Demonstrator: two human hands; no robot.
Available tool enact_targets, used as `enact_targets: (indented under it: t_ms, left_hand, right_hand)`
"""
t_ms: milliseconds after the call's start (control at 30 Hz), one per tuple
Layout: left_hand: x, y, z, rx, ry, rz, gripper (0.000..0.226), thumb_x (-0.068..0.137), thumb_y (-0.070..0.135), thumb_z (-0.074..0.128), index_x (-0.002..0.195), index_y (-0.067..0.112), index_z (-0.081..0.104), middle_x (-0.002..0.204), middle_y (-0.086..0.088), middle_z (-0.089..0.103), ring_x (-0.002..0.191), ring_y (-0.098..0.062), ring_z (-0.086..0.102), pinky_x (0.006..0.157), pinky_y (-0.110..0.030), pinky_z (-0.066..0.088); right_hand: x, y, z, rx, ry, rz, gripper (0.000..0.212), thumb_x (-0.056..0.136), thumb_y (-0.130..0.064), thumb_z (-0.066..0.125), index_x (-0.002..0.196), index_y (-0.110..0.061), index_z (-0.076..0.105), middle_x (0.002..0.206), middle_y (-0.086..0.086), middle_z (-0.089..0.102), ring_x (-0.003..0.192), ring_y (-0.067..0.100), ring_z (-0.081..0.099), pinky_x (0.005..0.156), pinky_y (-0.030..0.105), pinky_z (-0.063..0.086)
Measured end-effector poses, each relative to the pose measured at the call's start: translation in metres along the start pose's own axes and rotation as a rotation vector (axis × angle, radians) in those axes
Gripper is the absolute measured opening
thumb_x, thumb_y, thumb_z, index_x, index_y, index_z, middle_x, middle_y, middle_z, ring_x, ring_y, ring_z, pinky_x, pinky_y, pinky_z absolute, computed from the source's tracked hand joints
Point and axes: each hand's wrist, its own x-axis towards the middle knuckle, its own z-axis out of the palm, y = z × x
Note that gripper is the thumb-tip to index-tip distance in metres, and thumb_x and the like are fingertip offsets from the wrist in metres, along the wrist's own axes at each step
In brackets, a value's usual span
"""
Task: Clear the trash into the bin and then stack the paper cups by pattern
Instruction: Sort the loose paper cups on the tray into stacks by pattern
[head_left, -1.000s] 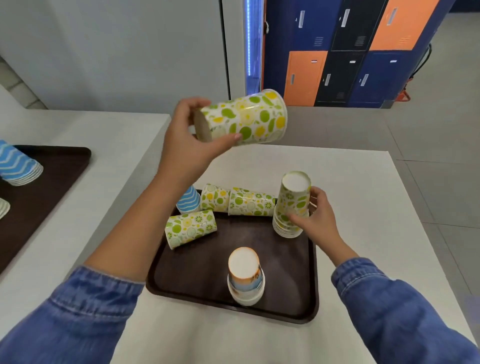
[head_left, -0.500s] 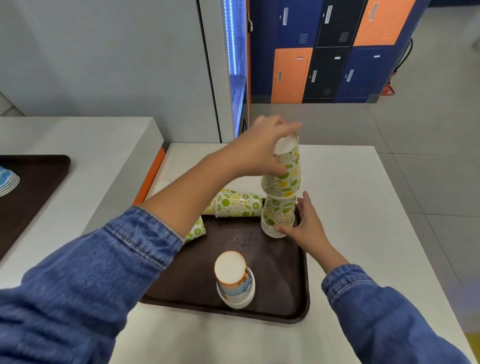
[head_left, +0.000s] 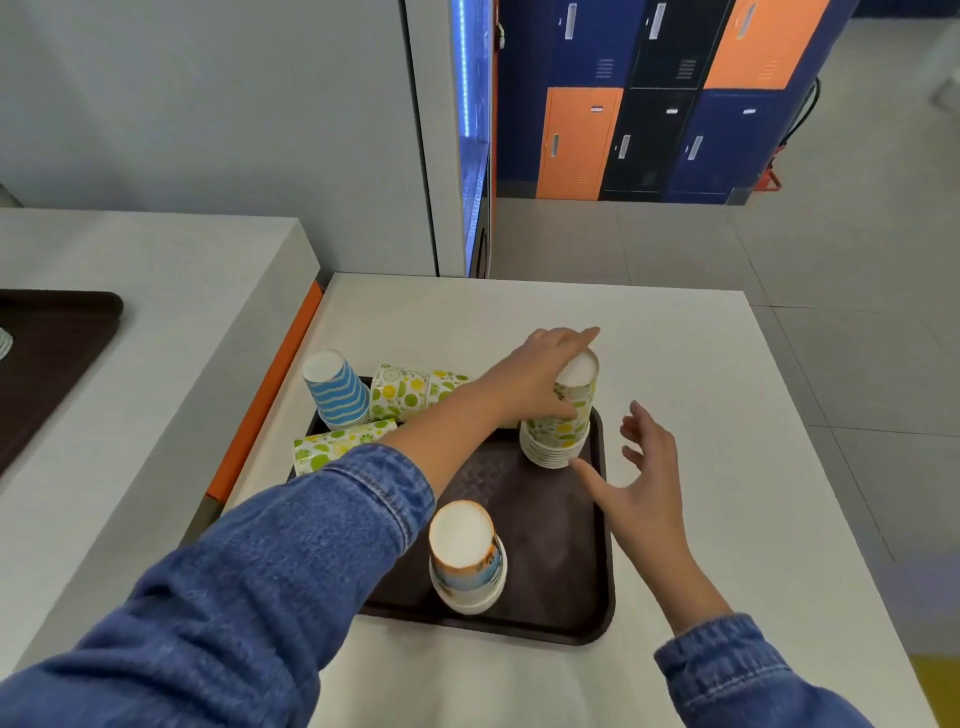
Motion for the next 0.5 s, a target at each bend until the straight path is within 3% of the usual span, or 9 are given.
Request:
enact_targets:
  t_ms: [100,200,267,367,433,500]
  left_hand:
    - [-0.021,-0.006,-0.009,-0.097,0.116,-0.054,0.102,0.072,0.038,0.078,0.151,0.023,0.015,0.154,-0.003,0.024,0.142,-0.02,0.017,0.114,-0.034,0.022]
    - [-0.067,-0.035,-0.015,-0.102,0.383,-0.174,0.072,0.08,0.032,0.073,0.142,0.019,0.04,0.144,-0.005,0.038,0.137,-0.02,0.028,0.113,-0.031,0.025]
    - [-0.103,-0.068,-0.01,0.023,0.457,-0.318,0.056,0.082,0.032,0.069,0.134,0.017,0.052,0.135,-0.005,0.046,0.131,-0.022,0.036,0.108,-0.032,0.03]
    - [-0.145,-0.11,0.008,0.336,0.23,-0.566,0.064,0.08,0.048,0.065,0.136,0.02,0.048,0.131,-0.007,0.048,0.124,-0.025,0.042,0.1,-0.035,0.038]
    - [-0.158,-0.125,0.02,0.46,0.093,-0.635,0.071,0.079,0.053,0.064,0.138,0.022,0.041,0.13,-0.006,0.047,0.121,-0.024,0.043,0.097,-0.036,0.038]
    - [-0.163,-0.133,0.027,0.524,0.058,-0.638,0.073,0.078,0.052,0.065,0.138,0.021,0.037,0.13,-0.006,0.046,0.119,-0.024,0.043,0.097,-0.036,0.037]
  right_hand:
    - [-0.004,-0.013,0.0,0.042,0.097,-0.068,0.058,0.074,-0.016,0.079,0.125,-0.023,0.05,0.11,-0.01,0.05,0.101,-0.004,0.052,0.082,0.008,0.043]
    - [-0.006,-0.031,0.005,0.1,0.1,-0.188,0.033,0.079,-0.016,0.073,0.107,-0.025,0.057,0.098,-0.012,0.057,0.092,0.006,0.058,0.076,0.014,0.046]
    - [-0.003,-0.047,0.013,0.092,0.025,-0.313,0.022,0.08,-0.024,0.065,0.101,-0.024,0.059,0.093,-0.012,0.057,0.087,0.005,0.057,0.074,0.015,0.044]
    - [0.013,-0.072,0.039,-0.055,-0.186,-0.491,0.026,0.082,-0.026,0.062,0.106,-0.016,0.063,0.098,-0.009,0.056,0.09,0.004,0.054,0.08,0.013,0.042]
    - [0.029,-0.081,0.066,-0.294,-0.342,-0.558,0.04,0.083,-0.022,0.064,0.122,-0.012,0.056,0.113,0.002,0.055,0.104,0.015,0.052,0.088,0.023,0.043]
    - [0.049,-0.081,0.097,-0.613,-0.445,-0.564,0.055,0.083,-0.021,0.063,0.133,-0.008,0.043,0.125,0.01,0.048,0.113,0.025,0.047,0.091,0.033,0.043]
